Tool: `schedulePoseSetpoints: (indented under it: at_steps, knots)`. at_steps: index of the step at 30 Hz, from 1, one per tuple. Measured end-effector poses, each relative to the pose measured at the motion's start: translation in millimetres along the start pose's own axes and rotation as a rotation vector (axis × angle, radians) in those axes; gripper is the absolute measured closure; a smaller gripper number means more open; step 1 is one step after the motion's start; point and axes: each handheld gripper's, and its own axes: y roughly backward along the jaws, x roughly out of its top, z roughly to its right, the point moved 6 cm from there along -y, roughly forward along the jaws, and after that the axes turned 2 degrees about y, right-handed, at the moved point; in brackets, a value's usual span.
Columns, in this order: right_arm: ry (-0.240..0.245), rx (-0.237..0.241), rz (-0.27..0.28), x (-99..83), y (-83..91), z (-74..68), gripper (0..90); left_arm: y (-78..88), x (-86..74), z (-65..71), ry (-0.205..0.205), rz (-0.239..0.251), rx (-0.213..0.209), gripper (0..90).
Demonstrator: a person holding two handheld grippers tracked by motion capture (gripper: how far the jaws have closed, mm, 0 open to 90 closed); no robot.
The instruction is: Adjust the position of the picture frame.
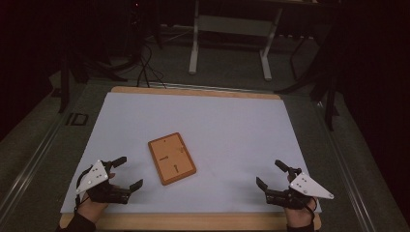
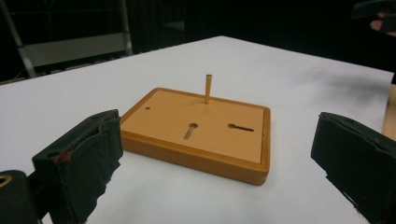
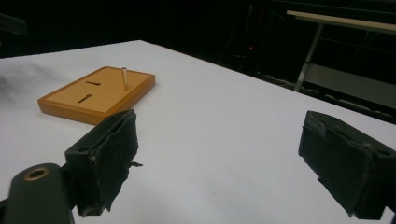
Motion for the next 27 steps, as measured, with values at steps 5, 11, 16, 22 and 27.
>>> schedulePoseSetpoints:
  at_steps: [5,11,16,22,27]
  knots:
    - [-0.008,-0.003,0.000,0.1,0.3,0.1,11.3,2.0,2.9,-0.8,0.008,0.007,0.002,3.6]
    - [-0.030,0.000,-0.014,-1.1,-1.7,-0.3,11.3,0.4,9.8,0.8,0.076,-0.007,-0.024,3.3]
    - [-0.043,0.016,-0.005,-0.1,-2.7,-1.6,11.3,0.1,24.1,2.0,0.084,0.005,-0.069,3.0]
    - [-0.037,0.018,-0.003,0.2,-4.1,-3.0,11.3,-11.6,31.6,-1.6,0.056,-0.044,-0.080,3.2]
    - [-0.045,0.020,-0.003,-0.2,-4.2,-3.1,11.3,-31.4,35.9,-2.7,0.031,-0.086,-0.099,4.3]
